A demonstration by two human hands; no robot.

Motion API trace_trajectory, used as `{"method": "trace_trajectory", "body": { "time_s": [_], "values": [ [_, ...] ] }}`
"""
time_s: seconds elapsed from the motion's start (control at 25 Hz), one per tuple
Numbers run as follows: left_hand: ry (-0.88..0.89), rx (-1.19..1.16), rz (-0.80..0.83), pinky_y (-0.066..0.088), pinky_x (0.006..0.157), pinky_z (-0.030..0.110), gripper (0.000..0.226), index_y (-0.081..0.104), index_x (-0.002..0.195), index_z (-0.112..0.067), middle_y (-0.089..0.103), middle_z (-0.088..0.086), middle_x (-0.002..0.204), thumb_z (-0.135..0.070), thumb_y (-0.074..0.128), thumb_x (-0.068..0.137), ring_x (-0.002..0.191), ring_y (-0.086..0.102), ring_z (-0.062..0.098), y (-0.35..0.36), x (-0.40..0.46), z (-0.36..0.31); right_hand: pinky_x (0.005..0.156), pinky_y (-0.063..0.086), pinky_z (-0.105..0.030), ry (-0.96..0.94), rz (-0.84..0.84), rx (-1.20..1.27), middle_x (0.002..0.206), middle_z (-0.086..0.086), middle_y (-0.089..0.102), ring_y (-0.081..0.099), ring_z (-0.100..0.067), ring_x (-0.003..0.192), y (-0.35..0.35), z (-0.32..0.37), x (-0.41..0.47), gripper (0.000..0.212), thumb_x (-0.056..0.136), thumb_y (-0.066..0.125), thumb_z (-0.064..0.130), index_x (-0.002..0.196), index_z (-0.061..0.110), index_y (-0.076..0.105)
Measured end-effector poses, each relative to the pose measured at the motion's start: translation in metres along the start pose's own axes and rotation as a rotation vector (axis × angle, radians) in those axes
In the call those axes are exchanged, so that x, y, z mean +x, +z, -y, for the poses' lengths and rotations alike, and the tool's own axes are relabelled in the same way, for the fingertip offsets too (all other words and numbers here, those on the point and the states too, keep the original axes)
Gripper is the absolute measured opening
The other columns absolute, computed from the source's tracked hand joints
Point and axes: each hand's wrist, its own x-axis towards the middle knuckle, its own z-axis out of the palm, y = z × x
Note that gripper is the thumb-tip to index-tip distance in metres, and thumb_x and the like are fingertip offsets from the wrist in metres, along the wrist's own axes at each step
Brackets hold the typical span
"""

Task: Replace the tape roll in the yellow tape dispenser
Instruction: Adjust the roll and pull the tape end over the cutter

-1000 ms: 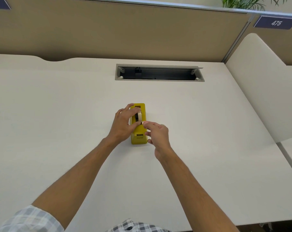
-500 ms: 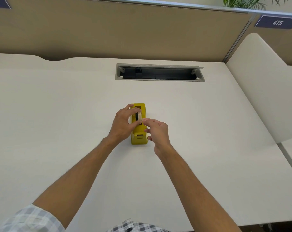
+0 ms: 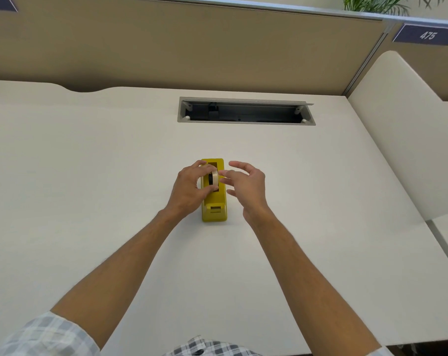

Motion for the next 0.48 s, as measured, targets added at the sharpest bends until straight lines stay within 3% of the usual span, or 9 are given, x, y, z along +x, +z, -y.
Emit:
{"method": "trace_trajectory", "body": {
  "time_s": [0.28, 0.48],
  "values": [
    [0.023, -0.040, -0.041, 0.041, 0.105, 0.040, 0.045, 0.067, 0.118, -0.020, 0.066, -0.004, 0.123, -0.020, 0.080, 0.074, 0.125, 0.050, 0.013, 0.001, -0.001, -0.001, 0.080, 0.055, -0.034, -0.197, -0.053, -0.183, 0.081, 0.004, 0.075, 0.070, -0.009, 0.083, -0.002, 0.006, 0.015, 0.032, 0.077, 0.078, 0.019, 0.105, 0.024, 0.065],
    [-0.039, -0.128, -0.038, 0.041, 0.108, 0.042, 0.047, 0.067, 0.117, -0.016, 0.064, -0.001, 0.127, -0.013, 0.081, 0.072, 0.128, 0.050, 0.013, 0.002, -0.002, -0.004, 0.069, 0.049, -0.020, -0.252, -0.035, -0.222, 0.075, 0.020, 0.069, 0.066, 0.005, 0.073, 0.003, 0.005, 0.026, 0.026, 0.079, 0.077, 0.023, 0.101, 0.027, 0.064]
  ]
}}
